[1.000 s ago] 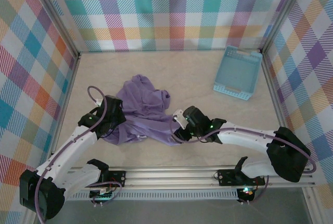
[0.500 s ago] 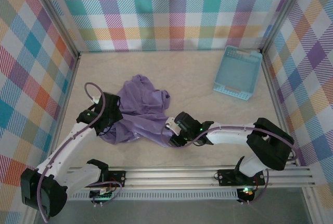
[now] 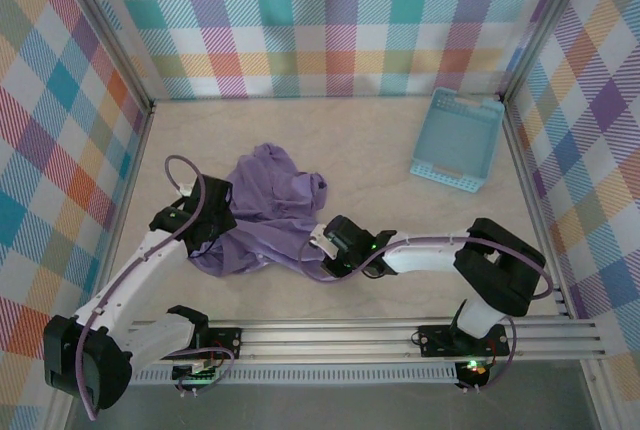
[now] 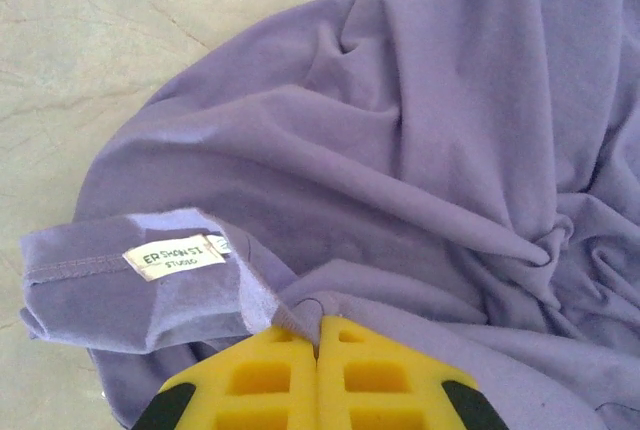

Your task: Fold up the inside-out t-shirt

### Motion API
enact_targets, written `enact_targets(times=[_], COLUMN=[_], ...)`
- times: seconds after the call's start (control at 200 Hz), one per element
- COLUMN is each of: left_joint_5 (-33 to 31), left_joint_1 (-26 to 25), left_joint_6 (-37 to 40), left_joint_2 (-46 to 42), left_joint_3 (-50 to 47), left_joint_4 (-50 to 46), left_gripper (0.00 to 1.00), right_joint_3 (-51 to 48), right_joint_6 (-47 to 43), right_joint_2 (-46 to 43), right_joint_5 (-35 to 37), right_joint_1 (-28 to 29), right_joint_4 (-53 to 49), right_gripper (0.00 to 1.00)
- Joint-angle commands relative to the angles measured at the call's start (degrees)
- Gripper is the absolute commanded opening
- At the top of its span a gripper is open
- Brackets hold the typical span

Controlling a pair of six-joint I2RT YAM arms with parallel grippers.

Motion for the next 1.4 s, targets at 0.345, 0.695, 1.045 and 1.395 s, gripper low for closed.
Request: enact_targets(times=[0.345, 0.695, 1.045, 1.395], left_joint_5=[-0.4, -3.3, -5.2, -4.8], left_joint_1=[0.9, 1.0, 1.1, 1.2], left_joint_6=[1.8, 3.2, 3.4, 3.5], left_joint_2=[0.9, 7.6, 10.2, 12.0], left_joint_3=[6.2, 10.5, 11.5, 12.0], left_joint_4=[-1.9, -3.4, -2.9, -2.2], left_gripper=[0.00, 0.00, 0.00, 0.00], right_joint_3=[0.6, -3.3, -2.4, -0.2], right_joint_6=[1.1, 3.5, 2.2, 1.9], right_joint_2=[-4.9, -8.6, -3.5, 1.3], right_joint_5=[-0.4, -0.4, -1.7, 1.3], right_joint_1=[0.3, 0.4, 2.0, 2.5], right_joint_4=[-2.1, 1.8, 2.2, 0.7], right_gripper=[0.05, 0.31, 0.32, 0.18])
